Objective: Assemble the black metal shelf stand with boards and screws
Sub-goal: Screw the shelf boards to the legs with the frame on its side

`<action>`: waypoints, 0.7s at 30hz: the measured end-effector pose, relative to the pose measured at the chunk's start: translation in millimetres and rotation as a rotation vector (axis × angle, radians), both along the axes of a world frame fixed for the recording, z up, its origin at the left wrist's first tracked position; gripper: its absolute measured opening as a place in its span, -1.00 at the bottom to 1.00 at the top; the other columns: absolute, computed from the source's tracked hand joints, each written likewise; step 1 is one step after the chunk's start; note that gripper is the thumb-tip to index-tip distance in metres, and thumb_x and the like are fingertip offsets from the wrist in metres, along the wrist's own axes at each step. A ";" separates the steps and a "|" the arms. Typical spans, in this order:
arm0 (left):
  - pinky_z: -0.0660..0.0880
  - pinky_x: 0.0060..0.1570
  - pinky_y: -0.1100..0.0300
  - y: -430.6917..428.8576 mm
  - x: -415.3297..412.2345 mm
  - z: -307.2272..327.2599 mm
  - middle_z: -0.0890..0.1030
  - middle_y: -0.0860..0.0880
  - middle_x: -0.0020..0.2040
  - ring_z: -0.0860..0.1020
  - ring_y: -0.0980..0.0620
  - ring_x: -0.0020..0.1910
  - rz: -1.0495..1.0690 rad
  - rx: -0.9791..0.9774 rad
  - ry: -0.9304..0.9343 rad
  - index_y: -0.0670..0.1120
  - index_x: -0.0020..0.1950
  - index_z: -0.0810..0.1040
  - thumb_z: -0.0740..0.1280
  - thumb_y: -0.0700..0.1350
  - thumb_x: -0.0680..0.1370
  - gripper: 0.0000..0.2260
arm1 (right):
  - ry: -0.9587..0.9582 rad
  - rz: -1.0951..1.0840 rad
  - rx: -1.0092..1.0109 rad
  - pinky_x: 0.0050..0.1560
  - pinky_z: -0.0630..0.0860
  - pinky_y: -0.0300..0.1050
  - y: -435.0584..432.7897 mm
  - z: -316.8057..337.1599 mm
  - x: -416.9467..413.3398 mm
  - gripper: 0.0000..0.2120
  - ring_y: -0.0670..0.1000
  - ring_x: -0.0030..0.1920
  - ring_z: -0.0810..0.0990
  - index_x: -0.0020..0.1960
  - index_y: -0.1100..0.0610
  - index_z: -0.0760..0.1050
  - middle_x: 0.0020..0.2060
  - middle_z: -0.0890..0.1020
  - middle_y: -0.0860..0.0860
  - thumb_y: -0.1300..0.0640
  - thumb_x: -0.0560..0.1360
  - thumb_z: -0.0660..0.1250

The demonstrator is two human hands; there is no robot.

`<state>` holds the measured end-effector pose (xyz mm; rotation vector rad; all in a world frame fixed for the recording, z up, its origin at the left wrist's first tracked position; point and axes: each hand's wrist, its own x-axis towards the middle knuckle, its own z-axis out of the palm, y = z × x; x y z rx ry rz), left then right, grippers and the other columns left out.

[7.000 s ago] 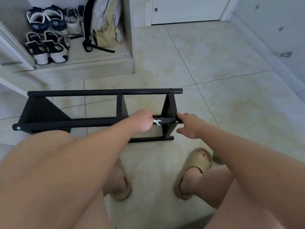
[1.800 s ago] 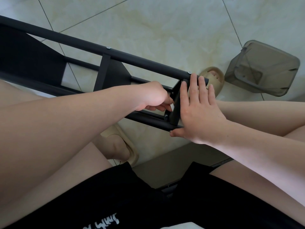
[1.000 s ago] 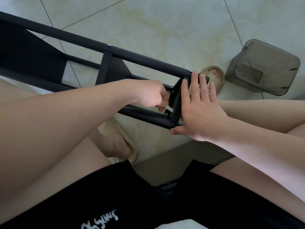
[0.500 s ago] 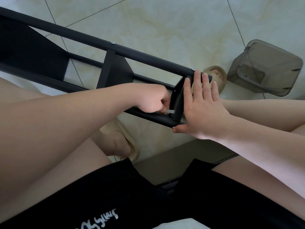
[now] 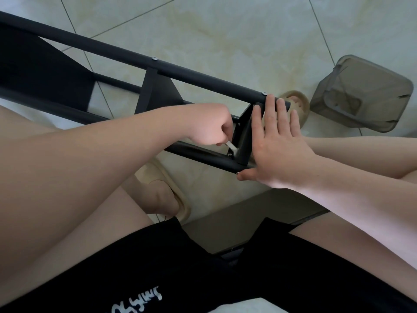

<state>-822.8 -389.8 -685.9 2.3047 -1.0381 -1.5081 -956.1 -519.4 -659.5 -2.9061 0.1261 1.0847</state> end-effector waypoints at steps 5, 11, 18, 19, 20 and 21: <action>0.51 -0.01 0.19 -3.0 -7.2 -4.4 0.68 0.13 -0.09 0.61 0.11 -0.04 0.246 -0.007 0.146 0.08 -0.08 0.69 0.38 -0.03 0.55 -0.91 | 0.003 -0.004 0.003 0.56 -0.22 0.30 -0.1 0.9 0.7 0.35 0.36 0.55 -0.39 0.55 0.31 -0.43 0.52 -0.40 0.36 -0.51 0.35 0.32; 0.52 -0.20 0.29 -3.5 -19.3 -11.6 0.72 0.05 -0.11 0.68 0.22 -0.19 0.633 -0.001 0.324 0.00 -0.02 0.66 0.43 -0.05 0.56 -0.94 | -0.007 -0.001 0.004 0.56 -0.21 0.30 0.4 1.3 0.3 0.35 0.36 0.55 -0.37 0.56 0.32 -0.41 0.52 -0.39 0.35 -0.51 0.35 0.32; 0.40 -0.32 0.28 -7.7 -21.2 -7.7 0.72 0.05 -0.16 0.62 0.16 -0.25 0.775 0.014 0.255 0.01 -0.11 0.62 0.47 -0.06 0.53 -0.94 | -0.009 0.002 0.006 0.56 -0.20 0.31 0.4 0.5 -0.2 0.34 0.36 0.55 -0.37 0.56 0.32 -0.41 0.52 -0.39 0.36 -0.51 0.35 0.32; 0.41 -0.32 0.28 -8.5 -20.8 -6.7 0.72 0.05 -0.15 0.63 0.15 -0.25 0.790 0.011 0.255 0.01 -0.10 0.62 0.47 -0.06 0.53 -0.94 | -0.009 0.000 0.007 0.56 -0.20 0.31 0.1 0.6 -0.2 0.34 0.36 0.55 -0.37 0.56 0.32 -0.41 0.52 -0.39 0.36 -0.51 0.36 0.32; 0.42 -0.32 0.28 -9.4 -20.4 -5.6 0.72 0.05 -0.14 0.64 0.15 -0.23 0.806 0.008 0.257 0.01 -0.08 0.63 0.46 -0.05 0.54 -0.95 | -0.009 0.000 0.008 0.56 -0.20 0.31 -0.1 0.6 -0.2 0.34 0.36 0.55 -0.37 0.56 0.32 -0.41 0.52 -0.39 0.36 -0.51 0.36 0.32; 0.44 -0.30 0.27 -10.1 -20.6 -4.8 0.72 0.06 -0.13 0.64 0.15 -0.22 0.821 0.005 0.264 0.01 -0.05 0.63 0.45 -0.04 0.55 -0.96 | -0.009 0.000 0.008 0.56 -0.20 0.31 -0.2 0.7 -0.1 0.34 0.36 0.55 -0.37 0.56 0.31 -0.41 0.52 -0.39 0.36 -0.51 0.36 0.32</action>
